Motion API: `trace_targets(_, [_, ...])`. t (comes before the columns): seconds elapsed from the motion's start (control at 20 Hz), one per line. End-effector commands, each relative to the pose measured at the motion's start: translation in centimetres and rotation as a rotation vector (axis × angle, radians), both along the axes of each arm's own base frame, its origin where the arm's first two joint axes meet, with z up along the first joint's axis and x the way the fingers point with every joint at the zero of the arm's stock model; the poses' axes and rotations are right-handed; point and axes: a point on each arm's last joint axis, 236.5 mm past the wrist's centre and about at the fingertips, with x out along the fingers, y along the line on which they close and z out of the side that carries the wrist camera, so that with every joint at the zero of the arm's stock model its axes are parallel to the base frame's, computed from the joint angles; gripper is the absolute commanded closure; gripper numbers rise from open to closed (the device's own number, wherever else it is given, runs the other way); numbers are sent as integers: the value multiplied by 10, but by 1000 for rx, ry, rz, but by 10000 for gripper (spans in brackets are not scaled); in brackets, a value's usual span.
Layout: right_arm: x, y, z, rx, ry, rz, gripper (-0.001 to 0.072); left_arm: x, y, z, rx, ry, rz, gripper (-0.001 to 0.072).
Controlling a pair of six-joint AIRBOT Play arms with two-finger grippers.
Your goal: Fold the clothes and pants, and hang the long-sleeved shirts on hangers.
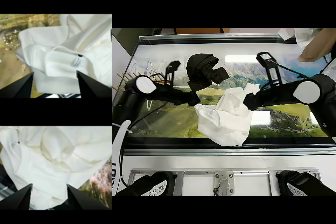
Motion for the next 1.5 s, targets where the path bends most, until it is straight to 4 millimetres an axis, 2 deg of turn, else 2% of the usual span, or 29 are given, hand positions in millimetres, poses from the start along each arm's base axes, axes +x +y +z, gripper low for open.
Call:
trace_targets(0.0, [4,-38,-10,-22,38,-131,246,0,-6,-35,92,26,-74,141])
trace_targets(0.2, [-2,-44,-32,-35,94,-147,245,34,25,-57,105,85,89,141])
trace_targets(0.3, [-8,-46,-47,-42,137,-162,245,42,29,-64,27,167,142,141])
trace_targets(0.5, [-17,-49,-72,-36,216,-224,237,37,17,-89,-129,346,192,141])
trace_targets(0.6, [-21,-50,-83,-31,255,-263,61,33,8,-101,-180,413,199,141])
trace_targets(0.75, [-32,-44,-116,-20,352,-277,61,35,-4,-116,-227,465,214,142])
trace_targets(0.9, [-37,-17,-155,83,416,-243,62,34,-6,-128,-233,494,223,151])
trace_targets(0.95, [-35,-10,-169,104,427,-230,62,35,-7,-129,-239,495,227,269])
trace_targets(1.0, [-31,-7,-182,109,431,-222,62,36,-7,-130,-237,493,230,328])
trace_targets(1.1, [-17,-2,-204,112,420,-219,62,37,-7,-130,-239,490,233,335])
trace_targets(1.15, [-10,1,-214,122,420,-224,62,37,-7,-131,-237,490,231,437])
trace_targets(1.2, [-7,4,-223,132,428,-225,65,37,-7,-131,-237,488,232,655])
trace_targets(1.25, [-8,9,-232,142,451,-218,74,38,-7,-131,-238,485,234,688])
trace_targets(1.3, [-9,12,-239,148,468,-203,75,39,-6,-131,-237,483,235,688])
trace_targets(1.35, [-11,14,-243,151,476,-191,95,39,-6,-131,-237,483,235,688])
trace_targets(1.4, [-11,14,-244,145,472,-179,298,39,-7,-130,-238,480,235,689])
trace_targets(1.45, [-9,14,-241,140,459,-159,613,42,-4,-126,-240,464,242,689])
